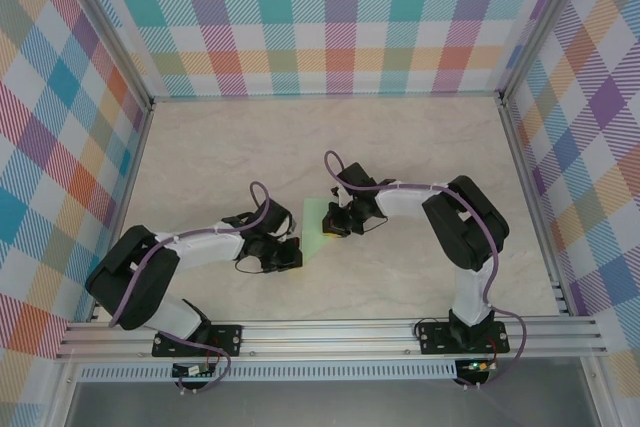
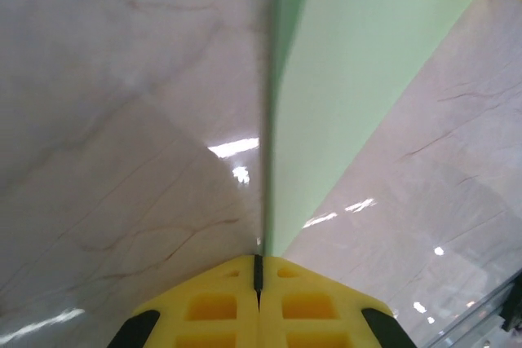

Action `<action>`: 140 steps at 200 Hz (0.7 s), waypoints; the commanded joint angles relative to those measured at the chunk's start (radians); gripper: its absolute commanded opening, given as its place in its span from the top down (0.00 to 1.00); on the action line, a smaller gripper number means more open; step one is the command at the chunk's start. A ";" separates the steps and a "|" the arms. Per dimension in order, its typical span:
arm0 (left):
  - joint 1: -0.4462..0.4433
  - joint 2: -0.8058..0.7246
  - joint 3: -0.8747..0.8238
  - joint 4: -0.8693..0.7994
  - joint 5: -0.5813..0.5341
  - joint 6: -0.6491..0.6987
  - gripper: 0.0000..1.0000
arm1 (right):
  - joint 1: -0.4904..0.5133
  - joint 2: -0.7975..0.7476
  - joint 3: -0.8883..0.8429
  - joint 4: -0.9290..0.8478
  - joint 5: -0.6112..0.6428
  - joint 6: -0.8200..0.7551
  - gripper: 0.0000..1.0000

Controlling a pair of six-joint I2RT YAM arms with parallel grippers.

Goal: Fold a paper plane with a square sheet of paper (pick it up from the middle)
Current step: Third fold the triangle at the center of the table.

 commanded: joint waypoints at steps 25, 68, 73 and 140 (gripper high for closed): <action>0.000 -0.123 0.022 0.028 -0.051 -0.094 0.99 | 0.008 0.025 -0.046 -0.095 0.126 -0.009 0.95; -0.014 -0.008 0.040 0.158 -0.055 -0.143 0.98 | 0.008 0.000 -0.014 -0.054 0.090 0.005 0.95; -0.016 0.006 0.042 0.164 -0.056 -0.146 0.99 | 0.008 -0.001 -0.011 -0.053 0.085 0.005 0.95; -0.020 0.102 0.043 0.117 -0.067 -0.135 0.99 | 0.035 -0.105 0.005 -0.040 0.066 -0.072 0.94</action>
